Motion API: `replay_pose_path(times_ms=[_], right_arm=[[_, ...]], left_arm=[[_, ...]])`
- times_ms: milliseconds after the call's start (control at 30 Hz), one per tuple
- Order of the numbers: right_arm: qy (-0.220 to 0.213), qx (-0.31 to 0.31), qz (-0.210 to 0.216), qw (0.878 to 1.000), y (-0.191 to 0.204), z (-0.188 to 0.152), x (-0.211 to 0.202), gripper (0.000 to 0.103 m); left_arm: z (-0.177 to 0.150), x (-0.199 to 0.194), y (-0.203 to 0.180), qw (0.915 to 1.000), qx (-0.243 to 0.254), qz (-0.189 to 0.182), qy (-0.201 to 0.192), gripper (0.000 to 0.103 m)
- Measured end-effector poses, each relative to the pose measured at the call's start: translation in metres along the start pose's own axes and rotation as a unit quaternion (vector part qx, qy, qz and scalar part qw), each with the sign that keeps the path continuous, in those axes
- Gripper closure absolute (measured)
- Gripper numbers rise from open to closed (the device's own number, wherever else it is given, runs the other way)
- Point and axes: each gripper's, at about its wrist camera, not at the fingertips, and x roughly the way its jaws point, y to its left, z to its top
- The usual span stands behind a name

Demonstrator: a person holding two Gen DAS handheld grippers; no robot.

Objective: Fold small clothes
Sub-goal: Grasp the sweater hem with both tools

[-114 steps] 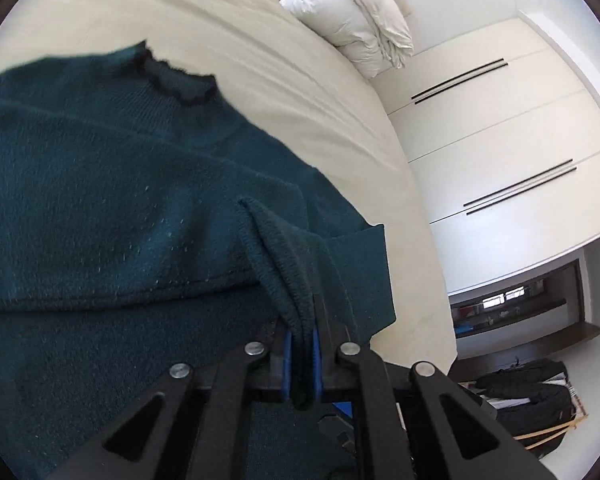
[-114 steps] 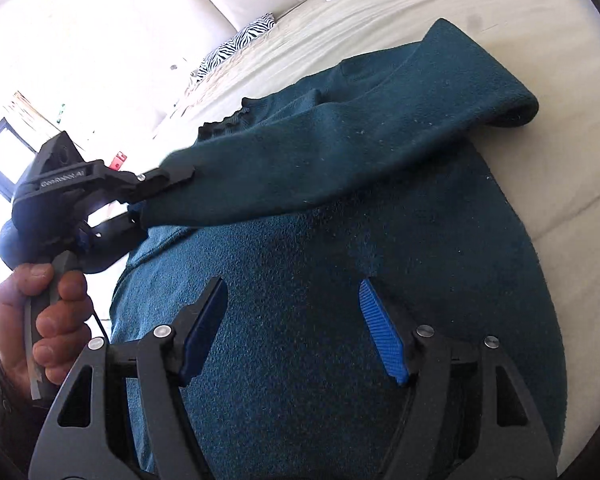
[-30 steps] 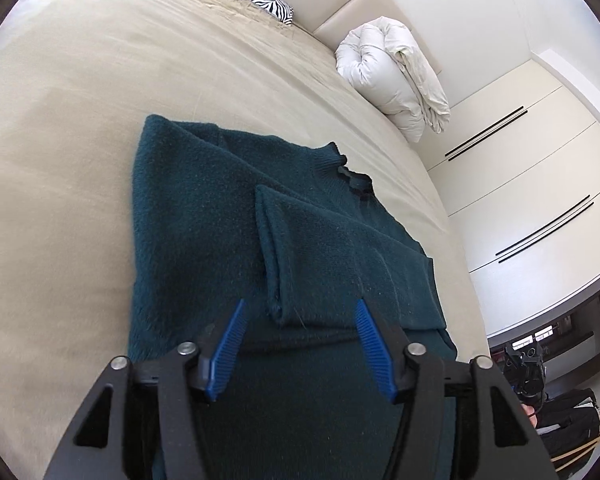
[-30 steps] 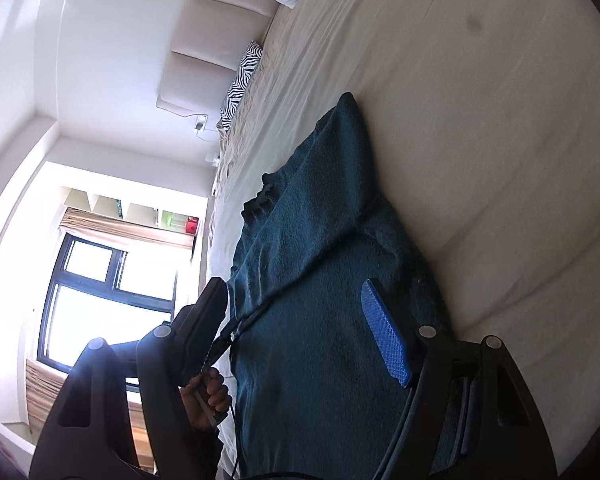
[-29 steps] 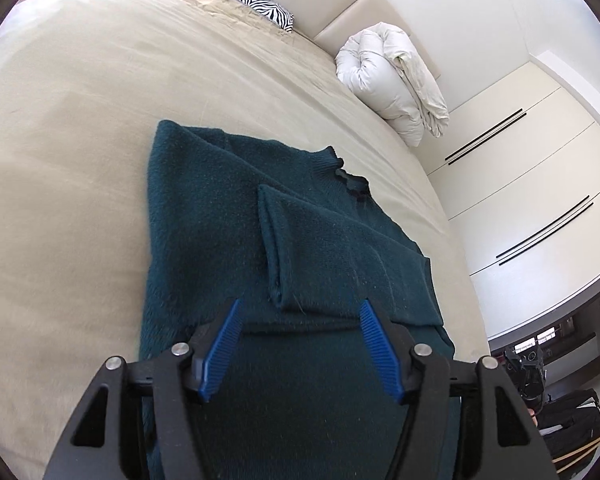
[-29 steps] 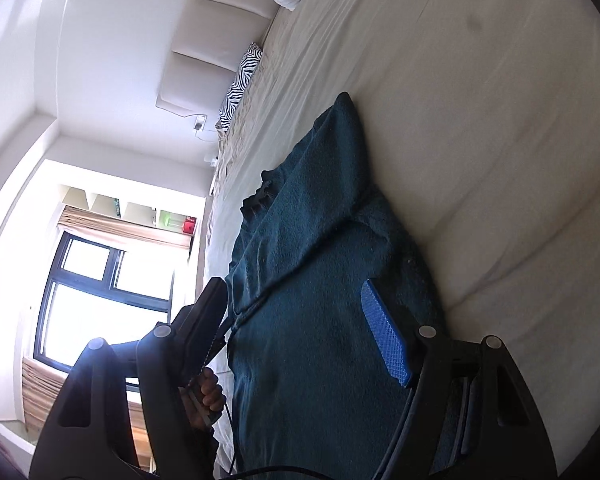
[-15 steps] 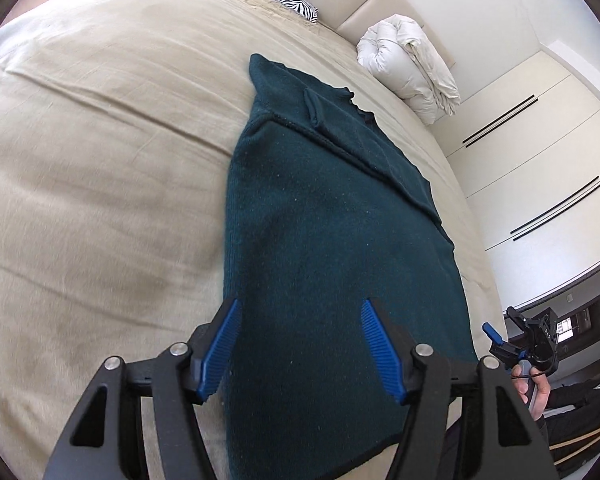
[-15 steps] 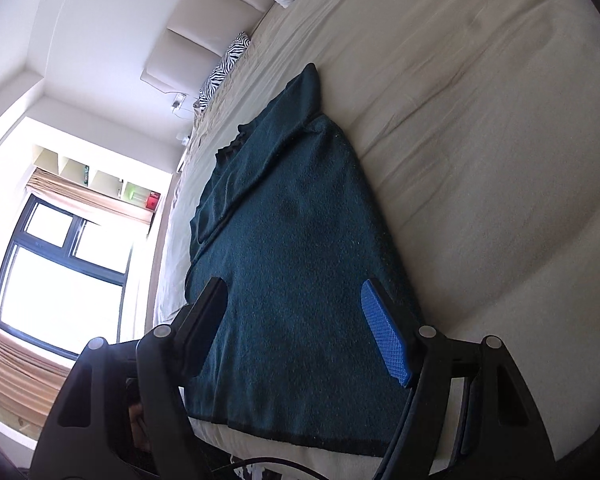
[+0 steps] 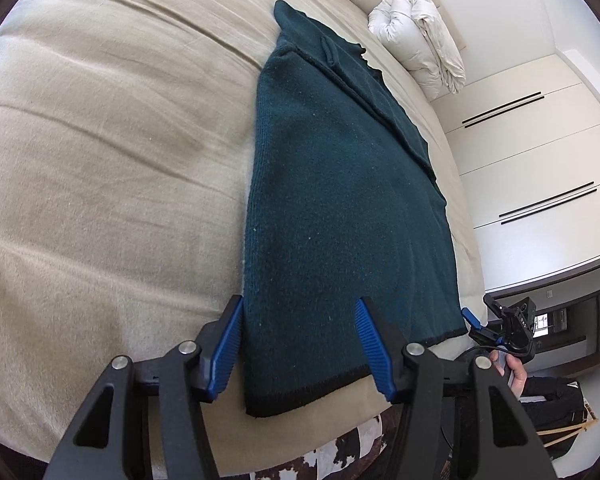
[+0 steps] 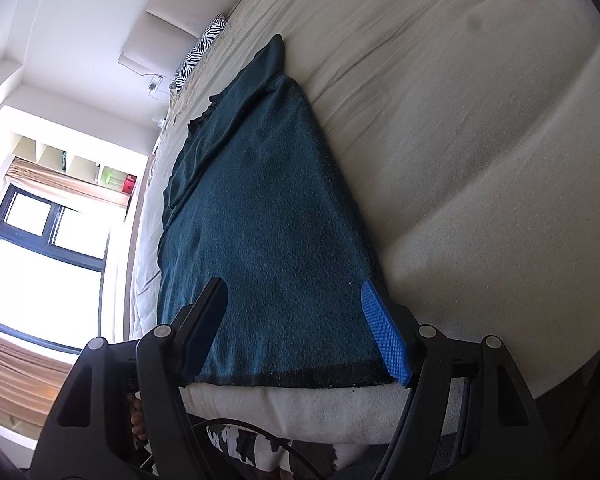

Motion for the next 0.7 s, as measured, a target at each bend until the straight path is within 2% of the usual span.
replay_pose_path(times_ms=[167, 333, 467, 500, 533, 567, 600, 667, 700], right_arm=[[0.0, -0.001, -0.037, 0.999, -0.002, 0.008, -0.008, 0.034], [0.035, 0.019, -0.058, 0.998, -0.019, 0.007, -0.007, 0.036], [0.059, -0.002, -0.066, 0.996, -0.016, 0.003, -0.001, 0.036], [0.067, -0.003, -0.06, 0.996, -0.015, 0.003, 0.001, 0.036], [0.074, -0.003, -0.055, 0.996, -0.014, 0.003, 0.003, 0.037], [0.08, -0.004, -0.052, 0.995, -0.013, 0.003, 0.005, 0.038], [0.086, -0.006, -0.051, 0.995, -0.01, 0.003, 0.008, 0.04], [0.097, -0.012, -0.052, 0.994, -0.008, 0.003, 0.014, 0.044], [0.103, -0.014, -0.05, 0.993, -0.008, 0.004, 0.017, 0.05]], left_arm=[[-0.001, 0.006, -0.001, 0.9999, 0.0, 0.006, 0.015, 0.063], [-0.006, 0.013, -0.005, 0.9994, 0.015, 0.012, 0.03, 0.071], [-0.007, 0.014, -0.006, 0.9993, 0.015, 0.012, 0.033, 0.072], [-0.007, 0.014, -0.007, 0.9991, 0.018, 0.014, 0.035, 0.074], [-0.008, 0.015, -0.007, 0.999, 0.021, 0.015, 0.038, 0.08], [-0.009, 0.016, -0.007, 0.9988, 0.022, 0.016, 0.041, 0.088], [-0.009, 0.018, -0.008, 0.9986, 0.023, 0.018, 0.044, 0.091], [-0.01, 0.02, -0.006, 0.9987, 0.021, 0.016, 0.043, 0.094], [-0.011, 0.02, -0.005, 0.9988, 0.018, 0.014, 0.042, 0.094]])
